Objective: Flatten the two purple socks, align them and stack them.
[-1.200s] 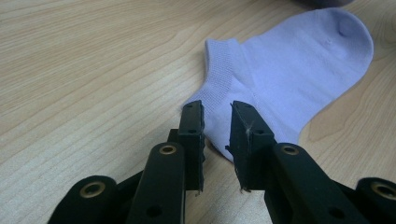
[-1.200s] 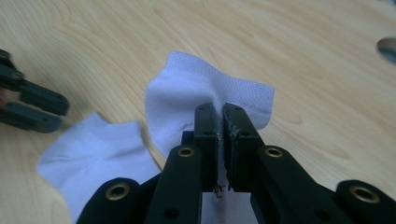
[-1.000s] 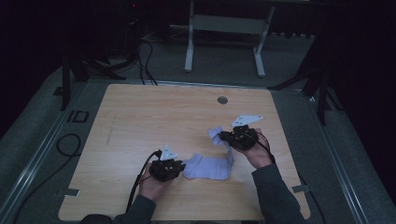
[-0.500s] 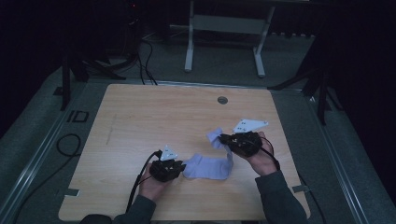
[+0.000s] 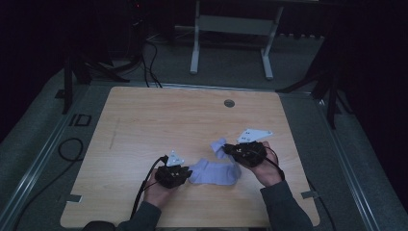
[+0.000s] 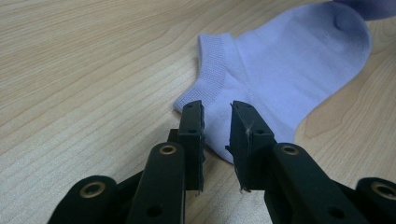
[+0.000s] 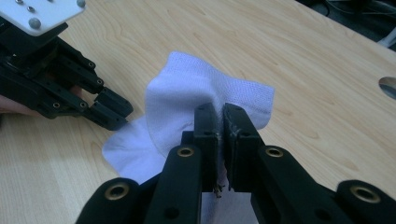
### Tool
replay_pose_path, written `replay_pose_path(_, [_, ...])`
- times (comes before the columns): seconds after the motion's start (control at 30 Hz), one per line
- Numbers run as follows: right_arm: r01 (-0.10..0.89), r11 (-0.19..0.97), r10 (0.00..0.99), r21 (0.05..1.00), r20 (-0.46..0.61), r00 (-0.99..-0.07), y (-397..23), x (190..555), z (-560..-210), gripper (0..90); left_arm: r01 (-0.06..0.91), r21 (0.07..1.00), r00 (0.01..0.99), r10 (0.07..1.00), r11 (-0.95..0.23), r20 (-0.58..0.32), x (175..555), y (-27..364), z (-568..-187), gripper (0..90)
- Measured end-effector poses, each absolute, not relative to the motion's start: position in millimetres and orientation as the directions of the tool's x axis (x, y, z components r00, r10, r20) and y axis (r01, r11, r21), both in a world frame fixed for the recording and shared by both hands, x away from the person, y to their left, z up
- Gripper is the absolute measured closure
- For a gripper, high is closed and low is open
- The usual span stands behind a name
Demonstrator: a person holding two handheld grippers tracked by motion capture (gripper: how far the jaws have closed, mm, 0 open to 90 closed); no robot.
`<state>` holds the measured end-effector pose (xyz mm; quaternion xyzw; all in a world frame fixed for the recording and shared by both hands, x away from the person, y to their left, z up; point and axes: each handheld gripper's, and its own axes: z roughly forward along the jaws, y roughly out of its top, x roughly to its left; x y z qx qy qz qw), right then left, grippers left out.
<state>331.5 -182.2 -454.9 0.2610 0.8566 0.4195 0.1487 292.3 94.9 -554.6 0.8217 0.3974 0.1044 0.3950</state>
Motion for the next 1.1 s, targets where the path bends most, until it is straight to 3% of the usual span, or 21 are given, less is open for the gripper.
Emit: replay_pose_path(1.1, [0.376,0.568,0.533,0.732,0.021,-0.846,-136.3,328.8,-506.8,84.3,0.551,0.761,0.689,0.701,-0.343,-0.183,284.6,94.6,-539.9,72.7])
